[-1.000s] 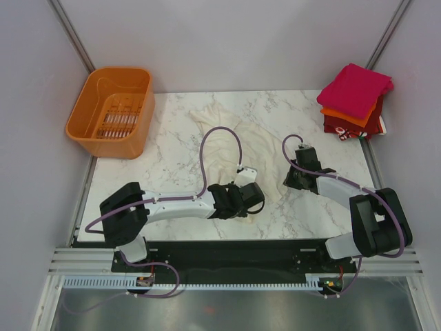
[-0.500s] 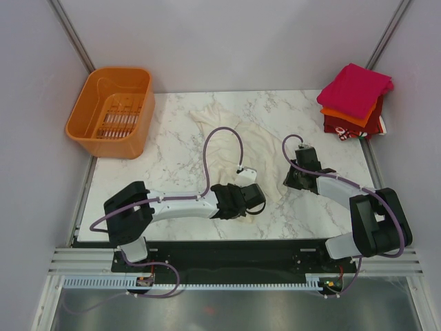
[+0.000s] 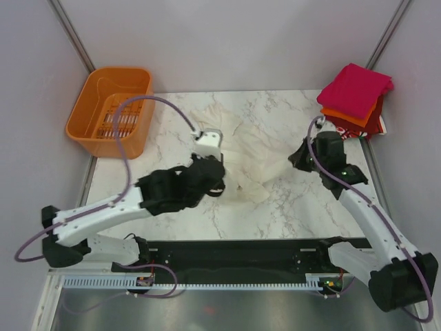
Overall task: Fold and stack the t-shirts
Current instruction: Flatten the tshirt out
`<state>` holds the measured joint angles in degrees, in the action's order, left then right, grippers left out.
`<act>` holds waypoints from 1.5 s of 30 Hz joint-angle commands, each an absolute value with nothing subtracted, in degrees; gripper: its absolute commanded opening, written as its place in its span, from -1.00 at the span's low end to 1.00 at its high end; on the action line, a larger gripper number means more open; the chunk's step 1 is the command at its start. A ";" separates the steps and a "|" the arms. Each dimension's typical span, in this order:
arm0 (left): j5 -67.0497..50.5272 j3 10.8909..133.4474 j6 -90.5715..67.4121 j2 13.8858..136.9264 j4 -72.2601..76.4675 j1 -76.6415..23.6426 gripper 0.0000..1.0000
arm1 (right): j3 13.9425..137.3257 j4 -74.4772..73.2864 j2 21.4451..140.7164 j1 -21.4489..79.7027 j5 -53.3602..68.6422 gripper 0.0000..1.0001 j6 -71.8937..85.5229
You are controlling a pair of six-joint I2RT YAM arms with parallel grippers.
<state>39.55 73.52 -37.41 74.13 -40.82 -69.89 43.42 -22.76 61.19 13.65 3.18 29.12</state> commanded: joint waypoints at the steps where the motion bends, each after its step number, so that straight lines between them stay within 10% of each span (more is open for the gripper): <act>1: 48.16 79.96 -33.93 62.78 -44.74 -70.05 -0.95 | 57.45 -31.45 54.76 13.71 1.32 -1.00 27.60; 21: 66.35 92.37 -29.52 38.40 -59.05 -70.05 -0.95 | 112.75 -59.75 59.67 13.80 -20.83 -1.00 18.54; 45: 36.35 110.57 -6.42 51.24 -53.97 -69.96 -0.95 | 117.59 -41.66 40.51 14.50 -2.10 -1.00 11.25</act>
<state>35.88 110.21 -12.21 49.89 -58.02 -69.87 117.36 -44.99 36.42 14.11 -4.45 12.14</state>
